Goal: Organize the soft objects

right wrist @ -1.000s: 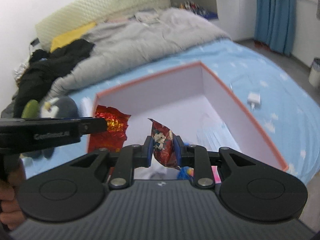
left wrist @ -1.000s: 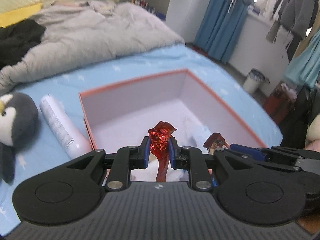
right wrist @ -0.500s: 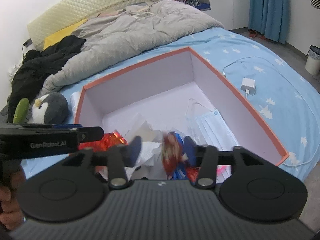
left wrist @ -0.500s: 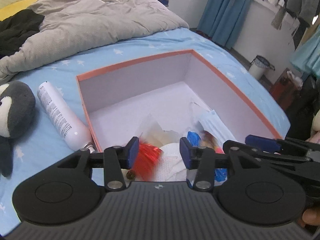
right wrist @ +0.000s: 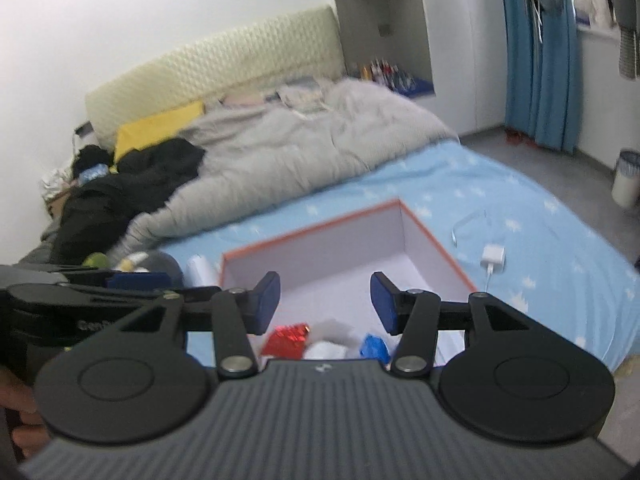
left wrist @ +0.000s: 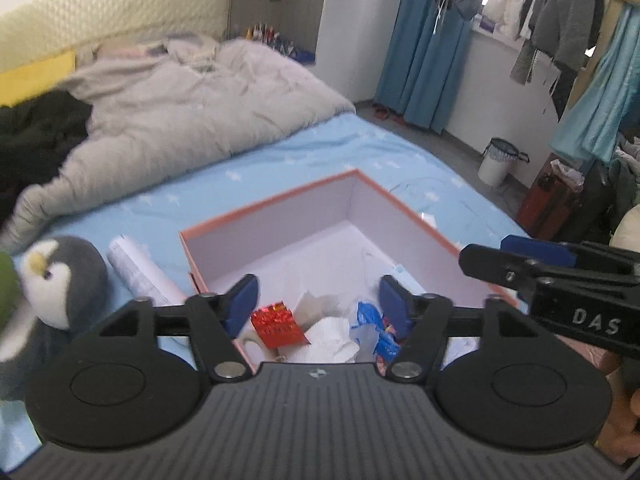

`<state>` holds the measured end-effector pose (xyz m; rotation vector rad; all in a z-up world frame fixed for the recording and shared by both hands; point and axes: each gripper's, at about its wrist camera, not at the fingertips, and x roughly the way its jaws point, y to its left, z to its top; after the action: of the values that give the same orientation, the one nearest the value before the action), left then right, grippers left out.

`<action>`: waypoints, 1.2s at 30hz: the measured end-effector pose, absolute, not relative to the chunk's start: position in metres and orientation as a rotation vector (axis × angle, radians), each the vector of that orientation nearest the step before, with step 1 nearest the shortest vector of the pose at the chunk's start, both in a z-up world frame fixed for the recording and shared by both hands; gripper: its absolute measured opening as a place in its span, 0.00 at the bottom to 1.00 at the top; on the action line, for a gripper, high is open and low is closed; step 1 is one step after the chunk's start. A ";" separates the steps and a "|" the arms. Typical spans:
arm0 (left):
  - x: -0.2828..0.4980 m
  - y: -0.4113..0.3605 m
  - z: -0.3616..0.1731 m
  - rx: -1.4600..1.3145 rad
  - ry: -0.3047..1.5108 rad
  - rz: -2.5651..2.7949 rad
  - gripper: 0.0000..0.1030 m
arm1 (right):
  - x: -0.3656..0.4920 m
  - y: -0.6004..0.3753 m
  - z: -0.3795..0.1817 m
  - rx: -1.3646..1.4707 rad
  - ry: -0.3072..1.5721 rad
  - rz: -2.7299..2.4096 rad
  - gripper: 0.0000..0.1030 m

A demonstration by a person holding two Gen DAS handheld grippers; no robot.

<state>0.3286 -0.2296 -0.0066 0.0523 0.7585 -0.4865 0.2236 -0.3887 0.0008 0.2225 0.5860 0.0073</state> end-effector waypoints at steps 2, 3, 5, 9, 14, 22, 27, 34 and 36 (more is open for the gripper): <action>0.317 -0.223 0.008 0.043 0.734 -0.494 0.78 | 0.213 -0.385 0.016 0.215 0.556 0.016 0.51; 0.310 -0.220 0.015 0.040 0.721 -0.497 0.81 | 0.207 -0.384 0.023 0.209 0.542 0.018 0.51; 0.297 -0.214 0.028 0.034 0.701 -0.499 0.84 | 0.195 -0.380 0.037 0.199 0.517 0.021 0.51; 0.269 -0.198 0.050 0.015 0.666 -0.498 0.89 | 0.170 -0.373 0.055 0.181 0.475 0.024 0.51; 0.233 -0.178 0.068 -0.005 0.629 -0.502 0.92 | 0.142 -0.365 0.064 0.179 0.450 0.019 0.51; 0.174 -0.156 0.078 0.007 0.564 -0.468 0.96 | 0.104 -0.351 0.063 0.175 0.418 0.015 0.51; 0.147 -0.147 0.072 -0.006 0.579 -0.463 0.97 | 0.082 -0.345 0.052 0.186 0.428 0.010 0.51; 0.121 -0.137 0.059 -0.013 0.610 -0.450 0.98 | 0.056 -0.338 0.033 0.200 0.466 -0.008 0.51; 0.117 -0.133 0.055 -0.018 0.620 -0.444 0.98 | 0.049 -0.337 0.028 0.213 0.473 -0.010 0.51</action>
<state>0.1172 -0.1332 0.0553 -0.0175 0.6201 -0.4444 0.0485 -0.3370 0.0278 0.2126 0.4734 -0.0097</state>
